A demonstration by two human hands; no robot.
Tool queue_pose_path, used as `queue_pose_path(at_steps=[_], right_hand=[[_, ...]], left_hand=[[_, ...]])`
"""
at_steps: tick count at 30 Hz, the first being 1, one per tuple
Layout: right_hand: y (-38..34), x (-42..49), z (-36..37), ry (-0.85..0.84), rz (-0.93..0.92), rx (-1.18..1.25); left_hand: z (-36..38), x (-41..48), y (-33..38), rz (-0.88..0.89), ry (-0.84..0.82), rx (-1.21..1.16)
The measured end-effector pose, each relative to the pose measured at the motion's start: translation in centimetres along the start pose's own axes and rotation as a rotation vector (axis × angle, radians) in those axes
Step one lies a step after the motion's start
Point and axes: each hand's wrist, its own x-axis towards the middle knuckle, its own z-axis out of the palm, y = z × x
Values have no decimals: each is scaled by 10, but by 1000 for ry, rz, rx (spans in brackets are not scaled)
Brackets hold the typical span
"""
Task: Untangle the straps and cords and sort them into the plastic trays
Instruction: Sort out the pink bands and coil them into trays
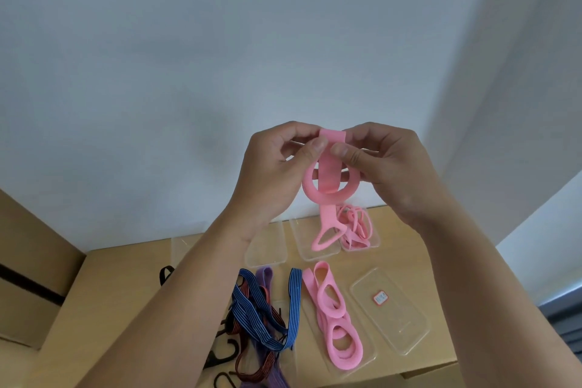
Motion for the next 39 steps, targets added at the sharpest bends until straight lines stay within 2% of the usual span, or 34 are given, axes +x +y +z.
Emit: queue_pose_path(at_steps=[11, 16, 21, 29, 39], right_hand=[[1, -2, 6, 28, -20, -41], [2, 0, 11, 89, -43, -53], [5, 2, 10, 118, -15, -78], [7, 6, 13, 161, 5, -61], [5, 6, 5, 65, -24, -98]], left_hand=[[-7, -5, 5, 8, -38, -27], [-6, -20, -10, -145, -117, -160], [10, -39, -23, -240, -101, -293], [9, -37, -30, -280, -86, -267], [11, -37, -39, -268, -193, -166]])
